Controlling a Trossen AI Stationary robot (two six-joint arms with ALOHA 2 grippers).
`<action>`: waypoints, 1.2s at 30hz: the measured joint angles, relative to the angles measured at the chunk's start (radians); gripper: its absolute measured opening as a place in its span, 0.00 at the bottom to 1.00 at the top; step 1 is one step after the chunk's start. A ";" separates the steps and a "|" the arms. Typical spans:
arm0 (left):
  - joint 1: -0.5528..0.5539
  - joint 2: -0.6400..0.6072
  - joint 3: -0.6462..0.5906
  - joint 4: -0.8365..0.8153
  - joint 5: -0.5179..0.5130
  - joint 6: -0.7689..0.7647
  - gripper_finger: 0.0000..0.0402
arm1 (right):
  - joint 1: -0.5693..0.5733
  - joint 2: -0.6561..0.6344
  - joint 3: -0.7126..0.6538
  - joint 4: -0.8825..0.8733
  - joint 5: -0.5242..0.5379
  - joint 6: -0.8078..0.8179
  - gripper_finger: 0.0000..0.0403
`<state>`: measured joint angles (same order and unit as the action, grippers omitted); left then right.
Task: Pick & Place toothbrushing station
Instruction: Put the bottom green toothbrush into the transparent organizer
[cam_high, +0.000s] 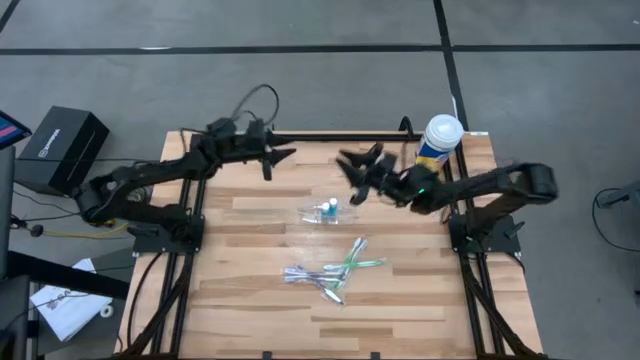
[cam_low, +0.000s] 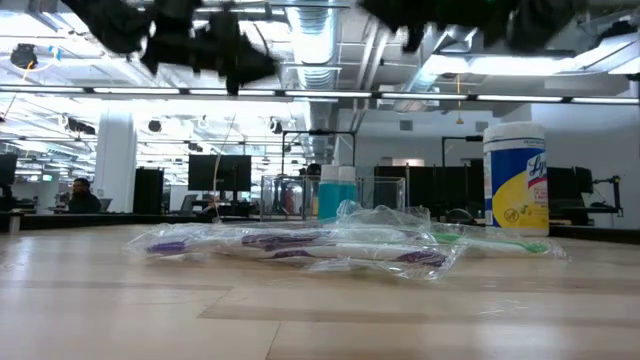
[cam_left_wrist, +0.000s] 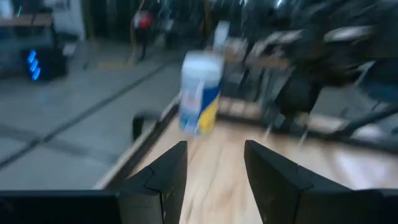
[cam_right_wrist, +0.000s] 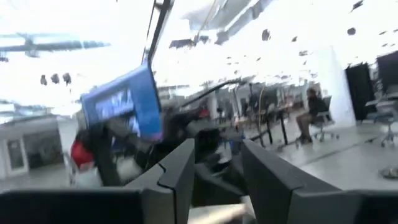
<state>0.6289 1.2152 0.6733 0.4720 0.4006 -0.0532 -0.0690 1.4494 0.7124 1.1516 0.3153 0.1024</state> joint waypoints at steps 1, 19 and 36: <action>0.000 -0.025 0.021 0.003 0.012 -0.033 0.38 | -0.009 -0.044 0.026 -0.056 0.000 0.000 0.30; 0.000 -0.240 0.231 -0.002 0.282 -0.519 0.38 | -0.089 -0.051 0.914 -1.163 0.004 -0.193 0.29; 0.049 -0.188 0.230 -0.049 0.276 -0.381 0.38 | -0.032 0.124 0.933 -2.047 -0.513 0.016 0.29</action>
<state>0.6777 1.0277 0.9035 0.4225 0.6769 -0.4343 -0.1014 1.5731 1.6458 -0.8954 -0.1981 0.1186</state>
